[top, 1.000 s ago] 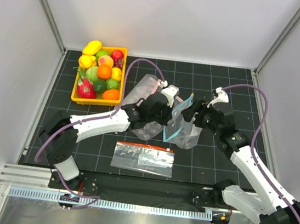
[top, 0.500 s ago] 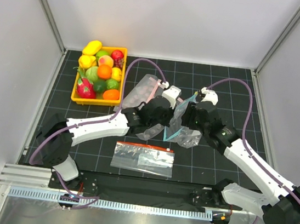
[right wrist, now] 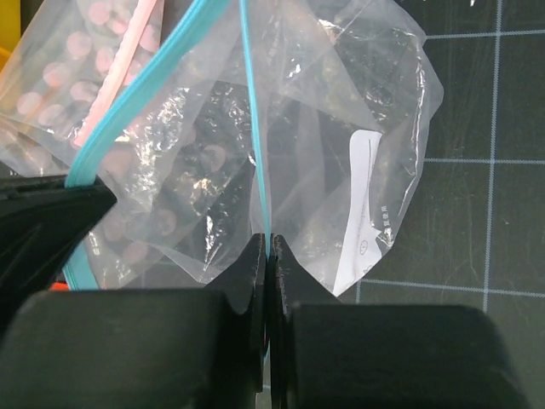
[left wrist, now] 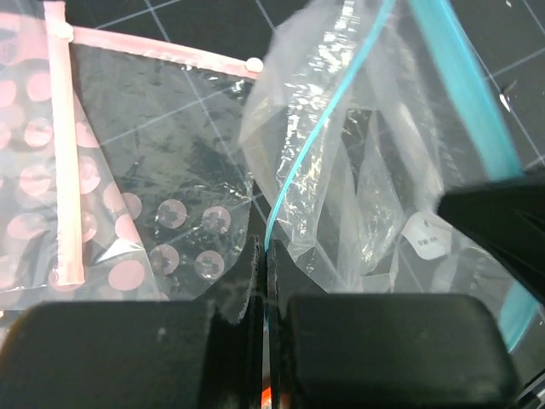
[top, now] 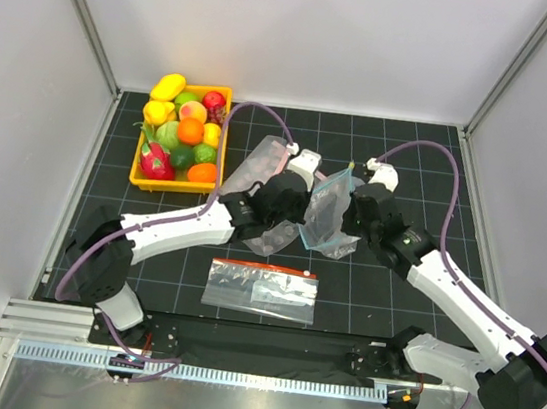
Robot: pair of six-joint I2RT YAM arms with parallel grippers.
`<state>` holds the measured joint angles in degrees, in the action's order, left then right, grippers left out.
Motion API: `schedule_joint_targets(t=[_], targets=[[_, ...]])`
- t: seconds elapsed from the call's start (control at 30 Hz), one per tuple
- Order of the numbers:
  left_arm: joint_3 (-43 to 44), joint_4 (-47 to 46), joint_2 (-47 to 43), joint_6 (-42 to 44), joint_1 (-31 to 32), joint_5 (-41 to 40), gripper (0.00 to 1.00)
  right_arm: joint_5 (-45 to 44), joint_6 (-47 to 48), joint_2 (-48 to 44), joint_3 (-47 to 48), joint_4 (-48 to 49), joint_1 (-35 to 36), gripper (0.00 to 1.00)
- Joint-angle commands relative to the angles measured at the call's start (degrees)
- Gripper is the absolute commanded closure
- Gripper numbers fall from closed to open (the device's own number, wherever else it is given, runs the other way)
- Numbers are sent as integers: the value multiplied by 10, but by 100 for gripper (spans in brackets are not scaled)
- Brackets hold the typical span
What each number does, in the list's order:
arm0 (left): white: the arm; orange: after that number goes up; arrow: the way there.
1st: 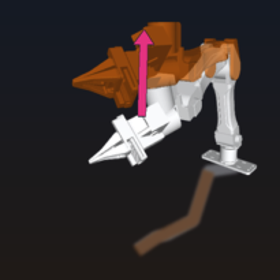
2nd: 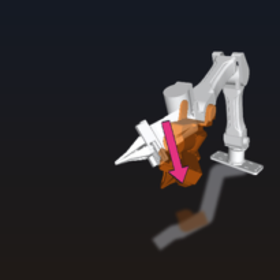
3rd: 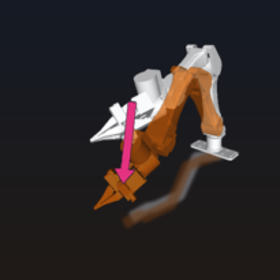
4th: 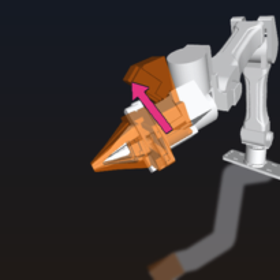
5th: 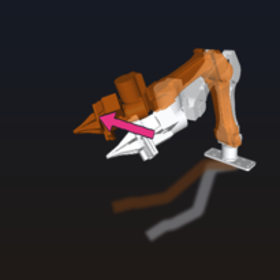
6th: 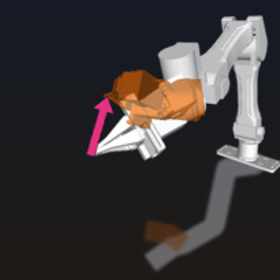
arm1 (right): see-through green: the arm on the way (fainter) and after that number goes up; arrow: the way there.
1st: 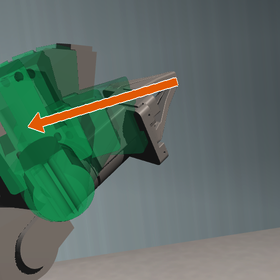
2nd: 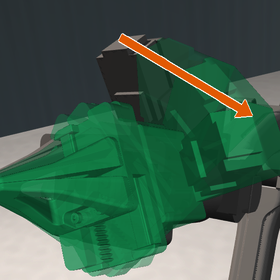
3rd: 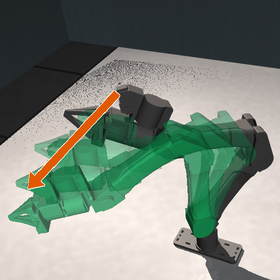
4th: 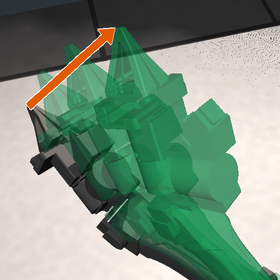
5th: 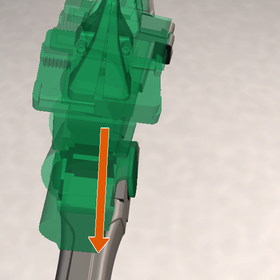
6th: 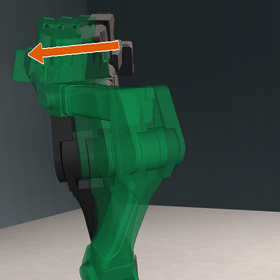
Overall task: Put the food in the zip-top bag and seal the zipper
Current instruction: Pick up the zipper food storage bag at the center of the board.
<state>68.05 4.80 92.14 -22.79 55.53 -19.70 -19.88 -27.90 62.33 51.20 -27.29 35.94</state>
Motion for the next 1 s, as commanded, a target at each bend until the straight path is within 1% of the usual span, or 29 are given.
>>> schedule_joint_targets(t=[0.0,0.07,0.13,0.23,0.33,0.37,0.43,0.57,0.63,0.73,0.8,0.83,0.87,0.9,0.93,0.97], targets=[[3,-7,12,-40,-45,38,100,-38,9,11,42,4,4,99],[2,-8,26,-59,-73,72,100,-52,16,28,58,-2,4,99],[2,-8,32,-60,-85,82,100,-54,19,56,93,-18,4,99],[7,-7,37,-57,-86,81,100,-42,30,96,139,-22,4,99],[9,-8,43,-65,-88,78,100,-55,40,137,200,-46,4,99],[9,-9,48,-74,-89,83,100,-55,44,160,212,-50,4,99],[7,-14,54,-82,-95,105,99,-52,49,176,236,-54,4,99],[-2,-27,60,-98,-109,114,98,-29,56,183,199,-2,4,99],[-13,-29,54,-102,-113,105,97,-1,57,173,169,26,4,99],[-31,-42,42,-112,-121,99,94,19,54,153,148,43,4,99],[-38,-44,32,-116,-124,92,94,23,59,135,124,64,4,99],[-45,-44,29,-117,-125,85,94,19,56,131,116,65,4,99],[-49,-44,23,-118,-125,71,94,-36,11,127,109,61,4,99],[-51,-44,16,-117,-125,63,94,-71,-29,123,103,38,4,99],[-58,-45,10,-117,-125,56,94,-88,-38,120,99,39,4,99],[-61,-45,6,-117,-125,50,93,-81,-29,121,97,41,4,99]])
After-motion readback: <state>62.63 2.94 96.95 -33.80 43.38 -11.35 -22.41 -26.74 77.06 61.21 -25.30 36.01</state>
